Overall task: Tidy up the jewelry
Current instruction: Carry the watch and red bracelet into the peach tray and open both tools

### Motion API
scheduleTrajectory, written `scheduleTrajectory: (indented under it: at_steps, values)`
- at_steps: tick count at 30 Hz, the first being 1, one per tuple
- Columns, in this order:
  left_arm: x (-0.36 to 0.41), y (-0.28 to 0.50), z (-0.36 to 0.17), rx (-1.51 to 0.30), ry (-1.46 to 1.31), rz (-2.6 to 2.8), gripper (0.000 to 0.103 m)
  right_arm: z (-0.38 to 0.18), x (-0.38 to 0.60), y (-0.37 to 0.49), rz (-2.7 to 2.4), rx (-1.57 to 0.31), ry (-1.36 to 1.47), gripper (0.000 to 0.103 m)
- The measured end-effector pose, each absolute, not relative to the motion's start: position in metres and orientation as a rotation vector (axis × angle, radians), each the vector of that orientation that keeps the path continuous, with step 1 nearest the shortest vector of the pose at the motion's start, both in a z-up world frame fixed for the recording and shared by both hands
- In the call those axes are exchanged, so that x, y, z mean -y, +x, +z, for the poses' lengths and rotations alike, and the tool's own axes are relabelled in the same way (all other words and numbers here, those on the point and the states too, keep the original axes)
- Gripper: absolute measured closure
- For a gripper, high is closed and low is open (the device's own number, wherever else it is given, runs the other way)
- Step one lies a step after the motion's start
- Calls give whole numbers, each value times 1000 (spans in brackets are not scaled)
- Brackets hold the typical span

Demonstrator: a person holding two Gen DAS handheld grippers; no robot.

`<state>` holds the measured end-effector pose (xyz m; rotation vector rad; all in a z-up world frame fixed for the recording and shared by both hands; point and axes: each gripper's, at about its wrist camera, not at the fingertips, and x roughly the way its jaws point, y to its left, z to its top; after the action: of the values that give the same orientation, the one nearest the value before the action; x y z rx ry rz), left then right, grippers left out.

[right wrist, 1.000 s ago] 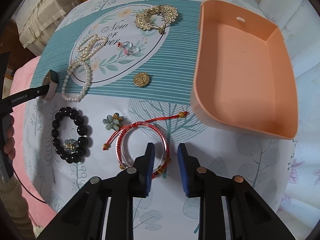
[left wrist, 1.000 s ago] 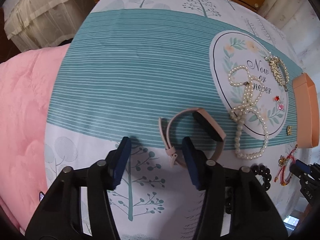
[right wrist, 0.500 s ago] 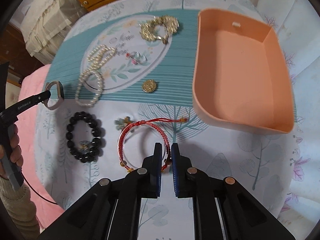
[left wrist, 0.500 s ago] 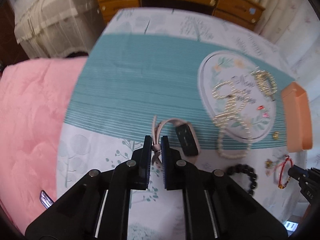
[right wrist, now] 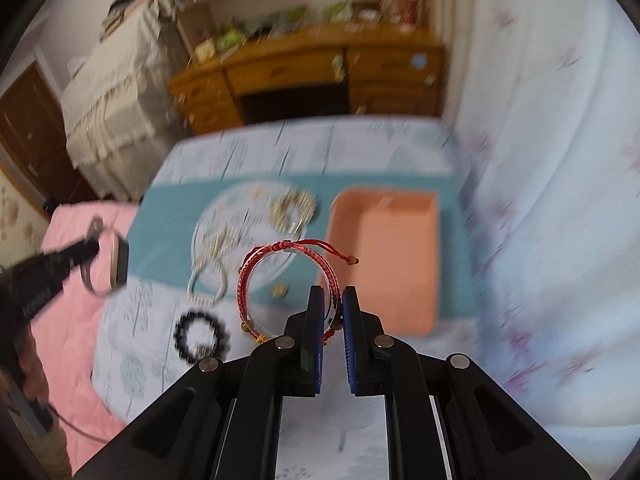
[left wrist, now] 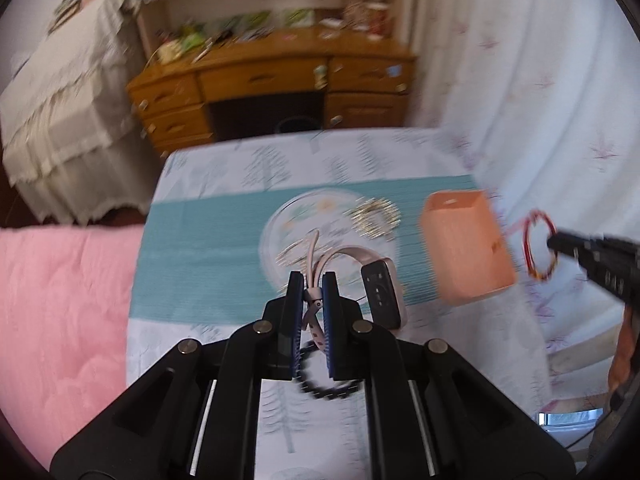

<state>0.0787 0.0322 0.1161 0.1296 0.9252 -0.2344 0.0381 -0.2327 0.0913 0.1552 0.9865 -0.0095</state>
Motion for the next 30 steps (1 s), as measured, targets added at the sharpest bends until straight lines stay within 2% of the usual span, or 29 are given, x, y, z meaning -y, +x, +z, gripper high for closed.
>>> scheduleTrajectory:
  at_steps: [5,10,14,21,26,30]
  values:
    - [39,77,138,-885,149,-324,96,145,278,42,-101,-898,161,94]
    - [108,94,114,-936,147,-394,96,156,319,60,-129,-896,178,94]
    - [156,117,66,-1046,129,-436,96,120,344,86,-109,-987,214,94]
    - [195,133,-11,-1197,122,-456,96,31,356,135,-94,-1135,286,94]
    - [198,140,-34,-1229,119,-475,96,-18,356,161,-74,-1208,294,94]
    - [196,146,-41,-1235,121,-488,90,-47,351,181,-62,-1240,295,94]
